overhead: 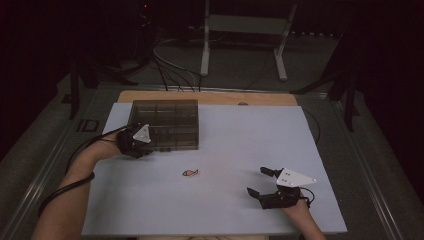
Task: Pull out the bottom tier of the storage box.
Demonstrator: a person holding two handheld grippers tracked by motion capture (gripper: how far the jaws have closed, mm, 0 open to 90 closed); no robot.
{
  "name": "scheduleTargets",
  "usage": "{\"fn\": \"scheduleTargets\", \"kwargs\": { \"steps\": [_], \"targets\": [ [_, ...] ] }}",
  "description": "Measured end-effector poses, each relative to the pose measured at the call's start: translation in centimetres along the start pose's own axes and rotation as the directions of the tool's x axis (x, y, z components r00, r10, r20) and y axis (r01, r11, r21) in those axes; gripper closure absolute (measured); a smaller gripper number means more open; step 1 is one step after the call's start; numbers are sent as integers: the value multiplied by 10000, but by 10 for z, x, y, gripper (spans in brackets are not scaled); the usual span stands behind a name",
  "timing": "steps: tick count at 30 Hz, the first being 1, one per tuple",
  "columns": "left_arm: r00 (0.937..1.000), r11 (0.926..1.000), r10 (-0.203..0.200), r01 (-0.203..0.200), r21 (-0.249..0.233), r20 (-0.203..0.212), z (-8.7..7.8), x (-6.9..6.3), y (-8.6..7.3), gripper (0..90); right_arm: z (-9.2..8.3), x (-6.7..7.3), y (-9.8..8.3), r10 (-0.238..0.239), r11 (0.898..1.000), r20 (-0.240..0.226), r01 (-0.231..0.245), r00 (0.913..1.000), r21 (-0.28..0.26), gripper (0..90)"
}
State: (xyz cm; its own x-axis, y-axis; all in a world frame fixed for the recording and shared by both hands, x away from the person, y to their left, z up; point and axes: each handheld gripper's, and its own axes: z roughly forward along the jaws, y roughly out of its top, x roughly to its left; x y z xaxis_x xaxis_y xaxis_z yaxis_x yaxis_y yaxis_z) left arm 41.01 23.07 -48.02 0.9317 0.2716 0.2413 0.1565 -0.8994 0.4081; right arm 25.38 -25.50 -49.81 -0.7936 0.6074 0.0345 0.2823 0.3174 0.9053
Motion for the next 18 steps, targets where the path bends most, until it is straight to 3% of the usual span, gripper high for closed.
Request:
{"fn": "scheduleTargets", "kwargs": {
  "steps": [5, 6, 10, 18],
  "targets": [
    [9992, 9989, -357, 350, 319, 202, 3, 4, 5, 641, 0, 0, 0, -13, 10000, -1, 13, 10000, 18, 133],
    [9997, 9987, -212, 206, 458, 118, 4, 4, 6, 651, 0, 0, 0, -25, 10000, -1, 25, 10000, 19, 133],
    [9983, 9983, -189, 159, 558, 548, 7, 7, 8, 691, 0, 0, 0, -33, 10000, -11, 33, 10000, 40, 133],
    [9968, 9959, 32, -105, 900, 801, 15, 10, 10, 752, 0, -1, -1, -16, 10000, 1, 16, 10000, 47, 134]
  ]
}}
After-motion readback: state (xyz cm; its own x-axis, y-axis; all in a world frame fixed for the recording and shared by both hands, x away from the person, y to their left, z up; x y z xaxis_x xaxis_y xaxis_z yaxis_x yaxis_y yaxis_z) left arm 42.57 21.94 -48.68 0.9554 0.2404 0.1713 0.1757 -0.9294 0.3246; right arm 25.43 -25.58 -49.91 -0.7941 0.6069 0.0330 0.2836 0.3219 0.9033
